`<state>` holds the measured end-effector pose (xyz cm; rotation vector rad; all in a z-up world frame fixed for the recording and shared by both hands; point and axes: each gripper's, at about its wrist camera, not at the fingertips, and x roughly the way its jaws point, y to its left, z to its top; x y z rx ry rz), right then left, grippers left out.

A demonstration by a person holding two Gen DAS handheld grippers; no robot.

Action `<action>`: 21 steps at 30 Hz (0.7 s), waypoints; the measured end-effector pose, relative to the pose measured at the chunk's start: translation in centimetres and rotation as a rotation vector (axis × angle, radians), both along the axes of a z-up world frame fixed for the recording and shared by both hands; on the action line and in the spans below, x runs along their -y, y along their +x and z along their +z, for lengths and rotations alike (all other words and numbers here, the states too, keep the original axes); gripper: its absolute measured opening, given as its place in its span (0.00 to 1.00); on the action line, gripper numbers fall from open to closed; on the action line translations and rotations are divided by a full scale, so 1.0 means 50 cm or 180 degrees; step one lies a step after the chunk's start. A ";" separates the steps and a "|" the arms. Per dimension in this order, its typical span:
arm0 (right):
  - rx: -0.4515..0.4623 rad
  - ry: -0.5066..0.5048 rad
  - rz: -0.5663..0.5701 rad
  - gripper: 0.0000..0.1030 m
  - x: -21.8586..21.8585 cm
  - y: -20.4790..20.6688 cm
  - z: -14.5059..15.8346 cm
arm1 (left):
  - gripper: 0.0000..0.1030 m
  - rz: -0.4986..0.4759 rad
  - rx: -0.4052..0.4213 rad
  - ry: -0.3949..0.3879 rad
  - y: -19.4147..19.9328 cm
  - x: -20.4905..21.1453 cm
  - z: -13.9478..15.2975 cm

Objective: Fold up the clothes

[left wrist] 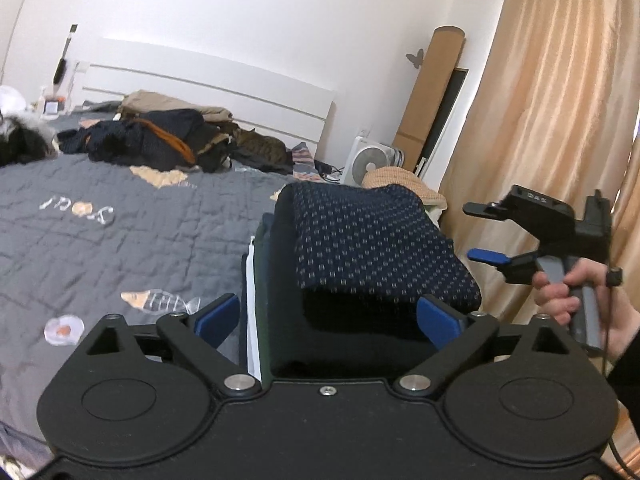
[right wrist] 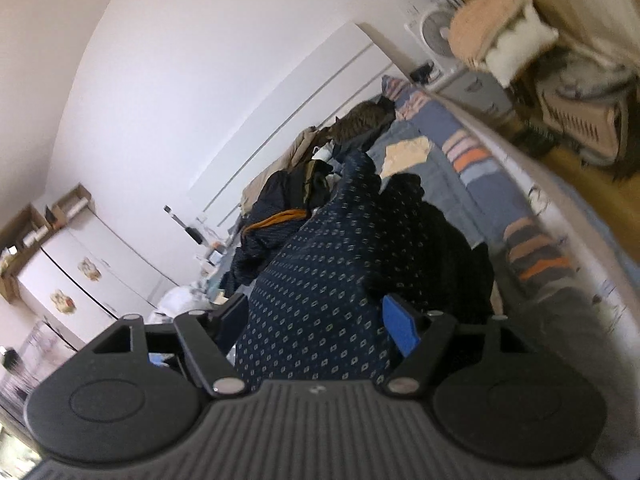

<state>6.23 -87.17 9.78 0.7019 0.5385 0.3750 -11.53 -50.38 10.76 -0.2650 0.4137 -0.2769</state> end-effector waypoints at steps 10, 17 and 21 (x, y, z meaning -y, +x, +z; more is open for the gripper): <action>0.0065 -0.0929 -0.0057 0.84 -0.057 -0.092 0.081 | 1.00 -0.0095 -0.0083 0.0240 0.040 0.006 0.056; 0.0065 -0.1392 0.0030 0.89 -0.107 -0.146 0.119 | 1.00 -0.0158 -0.0290 0.0537 0.066 0.028 0.093; 0.0009 -0.1505 0.0079 0.90 -0.129 -0.167 0.132 | 1.00 -0.0181 -0.0547 0.0711 0.081 0.041 0.101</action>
